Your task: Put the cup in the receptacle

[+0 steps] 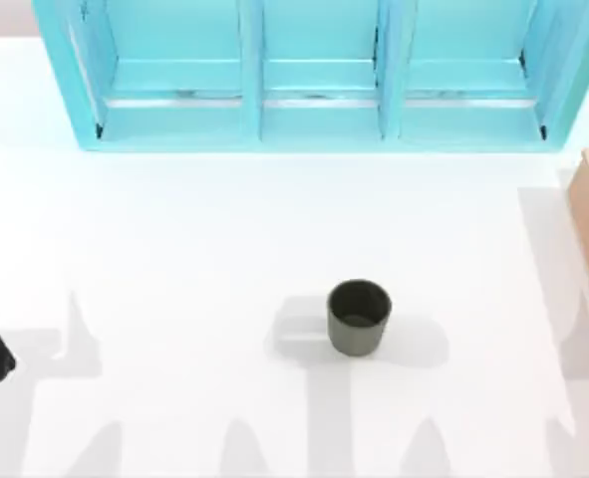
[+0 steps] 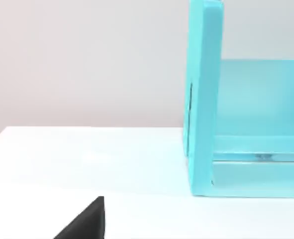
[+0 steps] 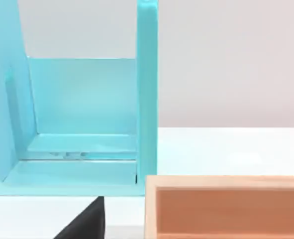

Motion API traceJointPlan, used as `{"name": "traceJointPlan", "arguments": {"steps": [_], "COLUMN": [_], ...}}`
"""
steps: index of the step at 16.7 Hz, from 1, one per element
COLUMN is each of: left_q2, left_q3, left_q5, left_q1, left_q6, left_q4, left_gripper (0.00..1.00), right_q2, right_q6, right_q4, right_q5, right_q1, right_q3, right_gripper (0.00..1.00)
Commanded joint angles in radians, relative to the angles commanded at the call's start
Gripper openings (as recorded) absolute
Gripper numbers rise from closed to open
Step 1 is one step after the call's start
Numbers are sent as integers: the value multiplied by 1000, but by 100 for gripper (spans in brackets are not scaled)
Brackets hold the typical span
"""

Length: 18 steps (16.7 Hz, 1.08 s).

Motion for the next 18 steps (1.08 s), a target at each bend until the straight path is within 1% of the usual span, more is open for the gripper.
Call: {"name": "traceJointPlan", "arguments": {"steps": [4,8,12,18], "left_q2": [0,0,0,0], "left_q3": [0,0,0,0], "left_q5": [0,0,0,0], "left_q1": [0,0,0,0], "left_q6": [0,0,0,0], "left_q4": [0,0,0,0], "left_gripper": [100,100,100,100], "right_q2": [29,210,530,1074], "right_q6": [14,103,244,448], "right_q4": [-18,-139,-339,-694], "right_q5": [-2,6,19,22], "right_q1": [23,133,289,516], "right_q3": [26,189,477,981], "right_gripper": [100,100,100,100]}}
